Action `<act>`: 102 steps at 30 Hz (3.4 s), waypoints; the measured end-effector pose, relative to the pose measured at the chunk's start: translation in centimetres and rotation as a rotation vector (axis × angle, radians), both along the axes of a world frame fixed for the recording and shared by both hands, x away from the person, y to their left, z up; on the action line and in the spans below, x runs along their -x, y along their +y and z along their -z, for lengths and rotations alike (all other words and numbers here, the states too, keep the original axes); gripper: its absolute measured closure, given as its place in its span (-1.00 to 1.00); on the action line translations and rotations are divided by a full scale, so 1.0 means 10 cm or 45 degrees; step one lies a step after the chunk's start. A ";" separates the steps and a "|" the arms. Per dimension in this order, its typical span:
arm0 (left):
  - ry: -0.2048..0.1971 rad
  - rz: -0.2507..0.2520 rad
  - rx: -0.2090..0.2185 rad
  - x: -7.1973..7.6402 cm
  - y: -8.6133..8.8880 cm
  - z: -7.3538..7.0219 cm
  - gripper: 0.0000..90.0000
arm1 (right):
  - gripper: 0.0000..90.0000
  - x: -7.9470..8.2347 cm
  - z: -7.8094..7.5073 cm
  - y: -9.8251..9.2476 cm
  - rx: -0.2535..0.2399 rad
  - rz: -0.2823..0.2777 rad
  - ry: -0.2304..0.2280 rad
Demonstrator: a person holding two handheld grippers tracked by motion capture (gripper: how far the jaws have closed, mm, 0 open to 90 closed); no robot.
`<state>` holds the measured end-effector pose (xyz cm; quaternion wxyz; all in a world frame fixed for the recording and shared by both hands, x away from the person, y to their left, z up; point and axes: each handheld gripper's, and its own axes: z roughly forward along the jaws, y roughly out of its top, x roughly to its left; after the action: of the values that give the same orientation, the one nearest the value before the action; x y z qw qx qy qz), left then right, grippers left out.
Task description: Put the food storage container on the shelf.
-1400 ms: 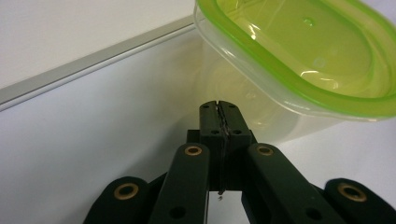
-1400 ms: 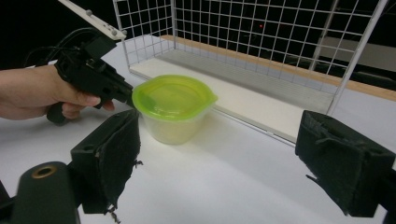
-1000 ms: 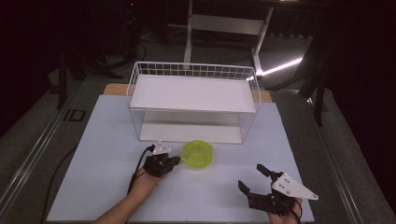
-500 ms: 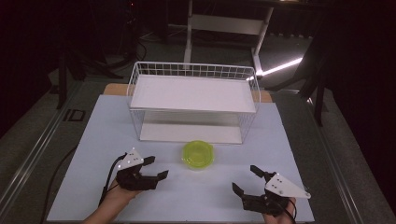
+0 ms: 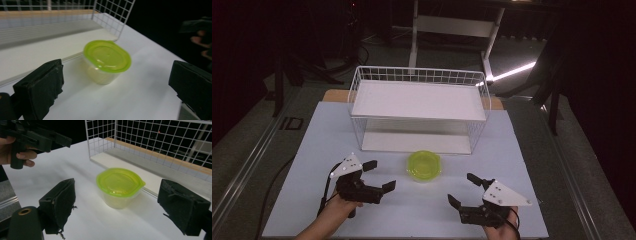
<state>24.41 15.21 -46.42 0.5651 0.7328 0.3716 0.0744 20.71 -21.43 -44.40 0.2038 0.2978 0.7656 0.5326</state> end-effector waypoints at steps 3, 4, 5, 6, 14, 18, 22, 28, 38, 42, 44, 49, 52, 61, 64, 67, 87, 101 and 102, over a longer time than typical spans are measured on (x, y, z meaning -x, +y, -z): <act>-0.077 0.047 -0.051 -0.05 -0.05 0.02 -0.98 | -0.67 -0.08 0.00 0.03 -0.007 0.009 0.020; -0.077 0.047 -0.051 -0.05 -0.05 0.02 -0.98 | -0.67 -0.08 0.00 0.03 -0.007 0.009 0.020; -0.161 0.057 -0.063 -0.07 -0.07 0.03 -0.98 | -0.67 -0.12 0.00 0.05 -0.018 0.013 0.028; -0.159 0.073 -0.034 -0.08 -0.07 0.03 -0.98 | -0.67 -0.19 0.00 0.06 -0.036 0.019 0.045; 0.010 0.051 0.074 -0.27 -0.08 0.09 -0.86 | -0.71 -0.46 0.04 0.14 -0.022 0.032 0.096; 0.112 0.008 0.016 -0.40 -0.12 0.13 -0.87 | -0.71 -0.57 0.08 0.19 -0.009 0.069 0.140; 0.125 0.020 -0.053 -0.49 -0.21 0.19 -0.88 | -0.72 -0.70 0.15 0.21 -0.044 0.040 0.238; 0.192 0.048 -0.093 -0.58 -0.34 0.27 -0.85 | -0.70 -0.84 0.23 0.25 -0.068 0.077 0.289; 0.311 -0.045 -0.109 -0.72 -0.39 0.38 -0.60 | -0.45 -0.98 0.39 0.30 -0.055 0.130 0.419; 0.368 -0.050 -0.094 -0.77 -0.39 0.41 -0.28 | -0.28 -1.04 0.43 0.33 -0.057 0.150 0.460; 0.375 -0.036 -0.097 -0.78 -0.40 0.42 -0.19 | -0.23 -1.06 0.45 0.34 -0.051 0.159 0.485; 0.420 -0.029 -0.084 -0.78 -0.43 0.43 0.08 | -0.11 -1.10 0.51 0.34 -0.049 0.176 0.519; 0.429 -0.033 -0.066 -0.77 -0.43 0.45 0.21 | -0.04 -1.12 0.55 0.33 -0.052 0.179 0.545; 0.378 -0.043 -0.095 -0.70 -0.45 0.34 0.73 | 0.40 -1.09 0.56 0.35 -0.033 0.184 0.615; 0.398 -0.031 -0.097 -0.66 -0.44 0.33 0.78 | 0.49 -1.07 0.55 0.35 -0.055 0.190 0.647; 0.396 -0.039 -0.102 -0.63 -0.42 0.34 0.77 | 0.52 -1.04 0.53 0.38 -0.042 0.188 0.624; 0.513 -0.055 -0.036 -0.69 -0.47 0.41 0.43 | 0.63 -1.02 0.54 0.39 -0.063 0.193 0.634; 0.528 -0.101 -0.078 -0.61 -0.49 0.36 0.67 | 0.72 -0.95 0.49 0.43 -0.068 0.173 0.651; 0.536 -0.109 -0.074 -0.60 -0.49 0.36 0.68 | 0.72 -0.95 0.49 0.43 -0.071 0.174 0.655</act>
<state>30.37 10.29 -50.02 0.4500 0.7316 0.5100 -0.0457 30.16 -17.11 -49.27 0.0295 0.4798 0.7555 0.4451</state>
